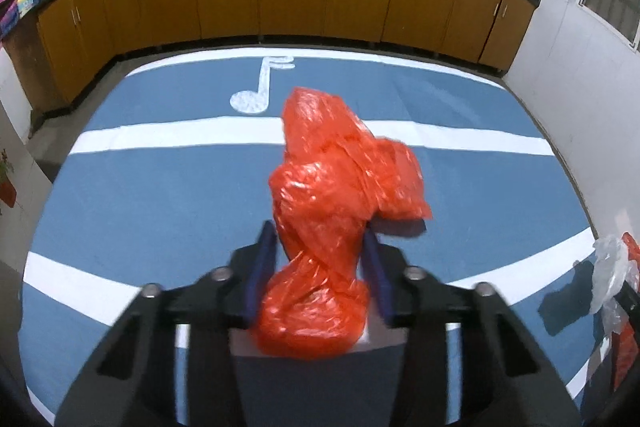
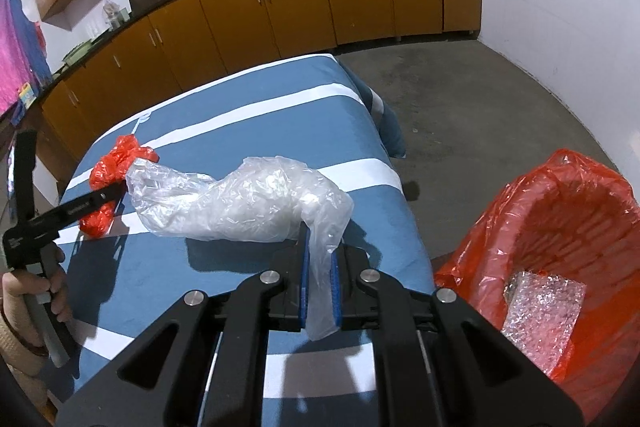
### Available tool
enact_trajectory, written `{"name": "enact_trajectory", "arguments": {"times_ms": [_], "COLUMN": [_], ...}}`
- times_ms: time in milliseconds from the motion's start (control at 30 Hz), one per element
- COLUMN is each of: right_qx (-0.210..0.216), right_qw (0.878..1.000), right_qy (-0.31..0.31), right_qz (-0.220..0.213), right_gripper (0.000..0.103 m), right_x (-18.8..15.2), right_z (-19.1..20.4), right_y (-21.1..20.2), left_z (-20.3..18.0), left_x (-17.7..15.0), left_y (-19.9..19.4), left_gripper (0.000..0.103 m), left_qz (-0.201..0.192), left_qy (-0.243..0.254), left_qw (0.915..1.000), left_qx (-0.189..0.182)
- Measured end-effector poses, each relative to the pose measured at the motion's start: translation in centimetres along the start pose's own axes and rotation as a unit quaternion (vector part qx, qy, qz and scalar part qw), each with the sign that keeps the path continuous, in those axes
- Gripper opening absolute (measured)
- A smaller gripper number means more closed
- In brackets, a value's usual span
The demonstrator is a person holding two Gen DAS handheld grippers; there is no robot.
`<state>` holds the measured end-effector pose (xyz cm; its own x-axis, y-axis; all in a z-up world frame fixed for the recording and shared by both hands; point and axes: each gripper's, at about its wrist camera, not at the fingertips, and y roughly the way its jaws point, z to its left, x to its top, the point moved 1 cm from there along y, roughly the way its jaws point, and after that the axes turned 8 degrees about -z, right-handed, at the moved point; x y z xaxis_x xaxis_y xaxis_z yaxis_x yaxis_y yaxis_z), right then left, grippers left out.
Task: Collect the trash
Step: 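Grasp the small orange-red bag with the left tool while the right tool holds the clear bag, then carry the clear bag and orange-red bag over the wastebasket with both tools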
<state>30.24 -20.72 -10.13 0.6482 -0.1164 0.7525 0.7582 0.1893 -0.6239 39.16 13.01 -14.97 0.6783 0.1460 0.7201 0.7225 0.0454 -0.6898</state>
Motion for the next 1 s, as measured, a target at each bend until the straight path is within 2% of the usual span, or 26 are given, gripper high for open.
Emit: {"name": "enact_trajectory", "arguments": {"times_ms": [67, 167, 400, 633, 1000], "right_qx": [0.001, 0.001, -0.004, -0.017, -0.061], "right_qw": [1.000, 1.000, 0.999, 0.998, 0.992], "right_qy": [0.002, 0.006, 0.011, 0.018, 0.050], "right_qz": [-0.003, -0.011, -0.034, -0.062, -0.102], "right_gripper": [0.009, 0.009, 0.009, 0.009, 0.009], "right_x": [0.1, 0.3, 1.1, 1.5, 1.6], "right_z": [-0.2, -0.5, -0.5, -1.1, -4.7], "right_y": [-0.5, -1.4, -3.9, -7.1, -12.5], "left_z": [0.1, 0.0, -1.2, -4.2, -8.9], "left_x": [0.0, -0.2, -0.2, 0.1, -0.4], "left_y": [-0.4, -1.4, -5.5, -10.4, -16.5], "left_gripper": [0.028, 0.023, 0.023, 0.023, 0.023], "left_qz": [-0.003, -0.013, -0.046, -0.075, -0.101], "left_qy": [-0.005, -0.001, 0.011, 0.032, 0.056], "left_qw": [1.0000, 0.9998, 0.9984, 0.9951, 0.9872], "left_qx": [-0.008, -0.012, -0.030, -0.057, -0.110]}}
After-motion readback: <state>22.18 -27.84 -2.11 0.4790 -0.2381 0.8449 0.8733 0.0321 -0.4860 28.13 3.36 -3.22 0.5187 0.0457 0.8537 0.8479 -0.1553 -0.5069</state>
